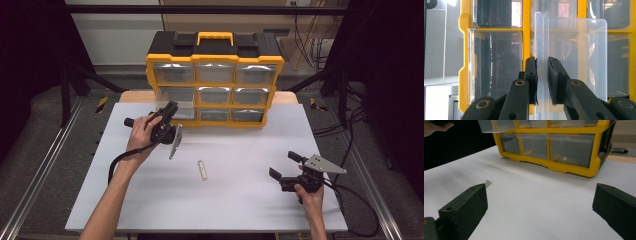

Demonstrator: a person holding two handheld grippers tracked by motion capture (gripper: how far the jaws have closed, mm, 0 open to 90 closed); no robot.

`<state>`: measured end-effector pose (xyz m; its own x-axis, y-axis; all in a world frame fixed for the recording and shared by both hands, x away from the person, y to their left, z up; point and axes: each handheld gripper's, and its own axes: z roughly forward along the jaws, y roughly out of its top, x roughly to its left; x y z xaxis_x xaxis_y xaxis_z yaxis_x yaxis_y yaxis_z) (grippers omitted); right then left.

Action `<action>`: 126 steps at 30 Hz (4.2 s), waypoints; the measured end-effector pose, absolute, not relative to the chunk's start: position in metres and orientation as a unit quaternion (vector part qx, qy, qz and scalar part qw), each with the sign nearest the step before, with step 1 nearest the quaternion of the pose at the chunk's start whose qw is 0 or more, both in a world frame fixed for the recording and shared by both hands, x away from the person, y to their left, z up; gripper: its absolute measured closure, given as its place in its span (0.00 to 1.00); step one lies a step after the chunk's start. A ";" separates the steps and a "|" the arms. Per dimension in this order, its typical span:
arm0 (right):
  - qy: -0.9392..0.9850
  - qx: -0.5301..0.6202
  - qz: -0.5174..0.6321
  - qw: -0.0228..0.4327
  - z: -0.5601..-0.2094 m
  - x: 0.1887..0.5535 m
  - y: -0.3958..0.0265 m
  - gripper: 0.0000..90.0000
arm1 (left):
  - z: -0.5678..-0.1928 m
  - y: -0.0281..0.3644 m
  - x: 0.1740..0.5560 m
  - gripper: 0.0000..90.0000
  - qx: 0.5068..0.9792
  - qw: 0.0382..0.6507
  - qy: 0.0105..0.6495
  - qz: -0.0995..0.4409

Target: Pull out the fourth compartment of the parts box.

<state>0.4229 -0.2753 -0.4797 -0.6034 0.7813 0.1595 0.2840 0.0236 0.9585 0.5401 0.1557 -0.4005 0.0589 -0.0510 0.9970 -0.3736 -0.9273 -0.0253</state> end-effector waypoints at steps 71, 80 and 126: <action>0.681 0.392 0.580 0.213 -0.479 0.423 -0.276 0.01 | -0.384 0.161 0.516 0.52 0.779 0.239 -0.025 0.579; 0.682 0.392 0.580 0.212 -0.479 0.423 -0.276 0.01 | -0.379 0.168 0.512 0.43 0.787 0.306 0.048 0.534; 0.680 0.394 0.581 0.212 -0.479 0.422 -0.276 0.01 | -0.391 0.218 0.490 0.10 0.742 0.506 0.288 0.333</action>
<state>0.4222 -0.2761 -0.4787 -0.6001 0.7819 0.1688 0.2893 0.0155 0.9571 0.4901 0.2183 -0.3912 0.6128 0.7638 0.2028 0.0894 -0.3219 0.9425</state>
